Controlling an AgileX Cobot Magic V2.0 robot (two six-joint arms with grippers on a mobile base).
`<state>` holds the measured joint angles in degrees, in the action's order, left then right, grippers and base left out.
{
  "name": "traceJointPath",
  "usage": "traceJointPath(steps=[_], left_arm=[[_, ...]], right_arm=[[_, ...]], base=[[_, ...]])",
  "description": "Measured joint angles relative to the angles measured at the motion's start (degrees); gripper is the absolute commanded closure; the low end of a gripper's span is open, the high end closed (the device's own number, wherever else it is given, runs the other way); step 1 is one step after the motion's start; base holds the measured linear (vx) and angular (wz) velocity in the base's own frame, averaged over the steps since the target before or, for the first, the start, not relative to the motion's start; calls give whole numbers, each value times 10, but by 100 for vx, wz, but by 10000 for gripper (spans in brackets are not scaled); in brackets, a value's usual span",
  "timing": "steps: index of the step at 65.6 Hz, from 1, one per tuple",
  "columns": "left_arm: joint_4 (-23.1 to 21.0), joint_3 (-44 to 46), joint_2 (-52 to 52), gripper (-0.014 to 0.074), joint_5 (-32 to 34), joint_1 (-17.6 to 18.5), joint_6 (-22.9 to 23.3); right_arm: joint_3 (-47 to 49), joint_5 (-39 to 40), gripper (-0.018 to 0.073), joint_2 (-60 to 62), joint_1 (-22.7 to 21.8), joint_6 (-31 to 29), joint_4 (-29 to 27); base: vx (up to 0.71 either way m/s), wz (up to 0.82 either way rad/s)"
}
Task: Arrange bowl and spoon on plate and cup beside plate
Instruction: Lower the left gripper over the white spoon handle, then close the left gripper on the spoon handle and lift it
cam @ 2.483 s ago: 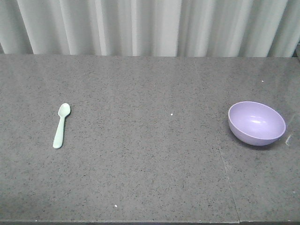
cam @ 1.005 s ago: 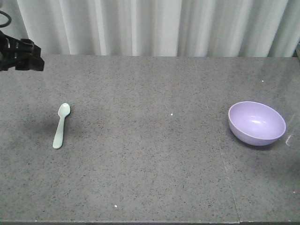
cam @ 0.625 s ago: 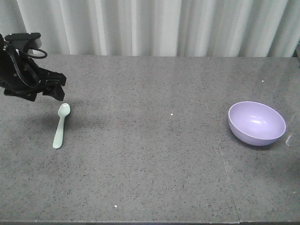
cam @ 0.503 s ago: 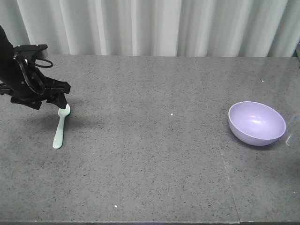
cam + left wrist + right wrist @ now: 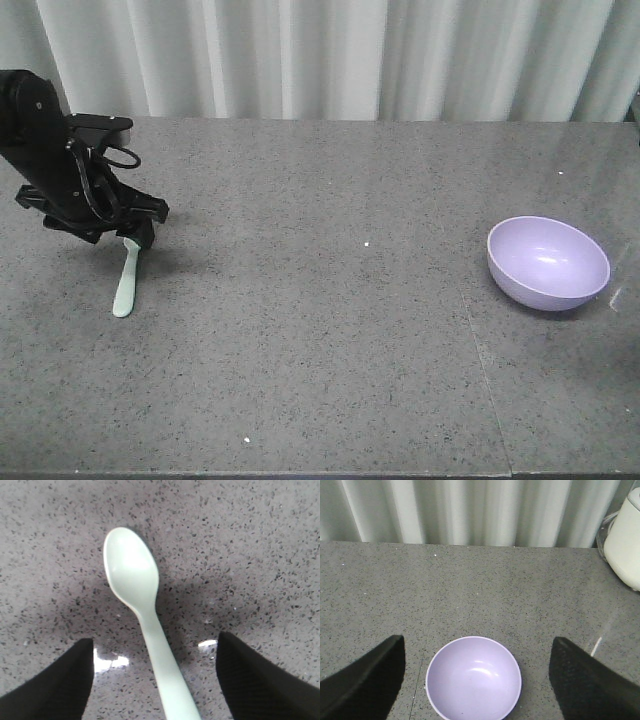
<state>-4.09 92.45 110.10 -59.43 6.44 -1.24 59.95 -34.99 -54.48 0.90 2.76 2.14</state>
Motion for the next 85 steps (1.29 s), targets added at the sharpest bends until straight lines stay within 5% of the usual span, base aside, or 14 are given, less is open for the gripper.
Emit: traceJointPath(steps=[39,85], left_arm=[[8,2,27,111,-9,3,84],[14,6,54,146,-16,3,90]], right_arm=[[0,0,-21,0,0,0,0],[0,0,-21,0,0,0,-5]], base=[[0,0],[0,0]])
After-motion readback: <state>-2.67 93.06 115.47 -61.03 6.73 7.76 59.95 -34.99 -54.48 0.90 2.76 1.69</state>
